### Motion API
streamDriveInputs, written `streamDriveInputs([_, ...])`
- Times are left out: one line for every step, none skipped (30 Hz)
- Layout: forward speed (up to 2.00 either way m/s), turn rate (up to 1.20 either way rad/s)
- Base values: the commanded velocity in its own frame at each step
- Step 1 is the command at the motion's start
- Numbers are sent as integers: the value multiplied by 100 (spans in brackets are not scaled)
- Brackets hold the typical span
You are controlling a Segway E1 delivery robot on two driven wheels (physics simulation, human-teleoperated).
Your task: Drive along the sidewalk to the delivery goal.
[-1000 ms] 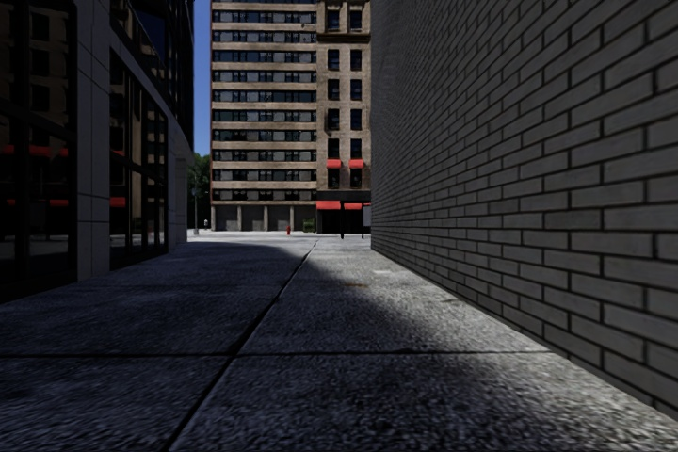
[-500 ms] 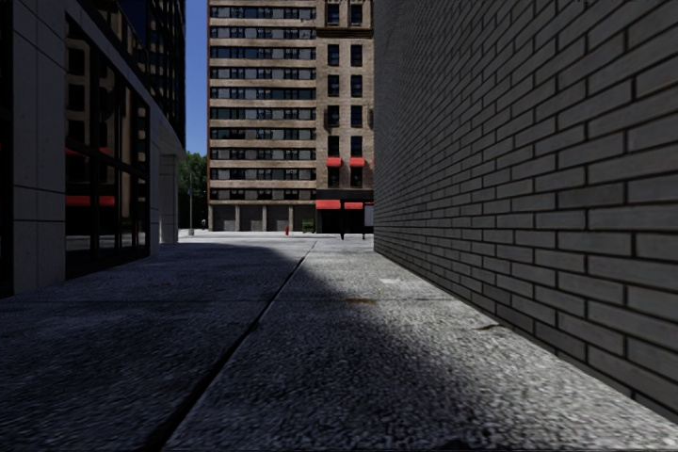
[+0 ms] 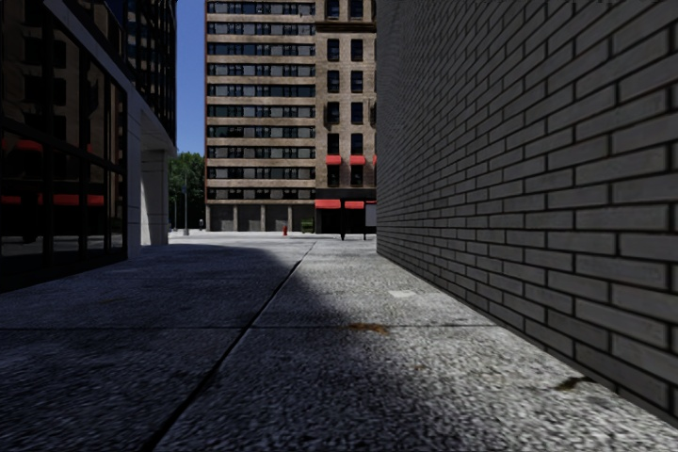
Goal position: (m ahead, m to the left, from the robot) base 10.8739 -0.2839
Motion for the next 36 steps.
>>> streamDriveInputs([200, 0])
streamDriveInputs([200, 0])
streamDriveInputs([200, 0])
streamDriveInputs([200, 0])
streamDriveInputs([200, 0])
streamDriveInputs([200, 0])
streamDriveInputs([200, 0])
streamDriveInputs([200, 0])
streamDriveInputs([200, 0])
streamDriveInputs([200, 0])
streamDriveInputs([200, 0])
streamDriveInputs([200, 0])
streamDriveInputs([200, 0])
streamDriveInputs([200, 0])
streamDriveInputs([200, 0])
streamDriveInputs([200, 0])
streamDriveInputs([200, 0])
streamDriveInputs([200, 0])
streamDriveInputs([200, 0])
streamDriveInputs([200, 0])
streamDriveInputs([200, 0])
streamDriveInputs([200, 0])
streamDriveInputs([200, 0])
streamDriveInputs([200, 0])
streamDriveInputs([200, 0])
streamDriveInputs([200, 0])
streamDriveInputs([200, 0])
streamDriveInputs([200, 0])
streamDriveInputs([200, 0])
streamDriveInputs([200, 0])
streamDriveInputs([200, 0])
streamDriveInputs([200, 0])
streamDriveInputs([200, 0])
streamDriveInputs([200, 0])
streamDriveInputs([200, 0])
streamDriveInputs([200, 0])
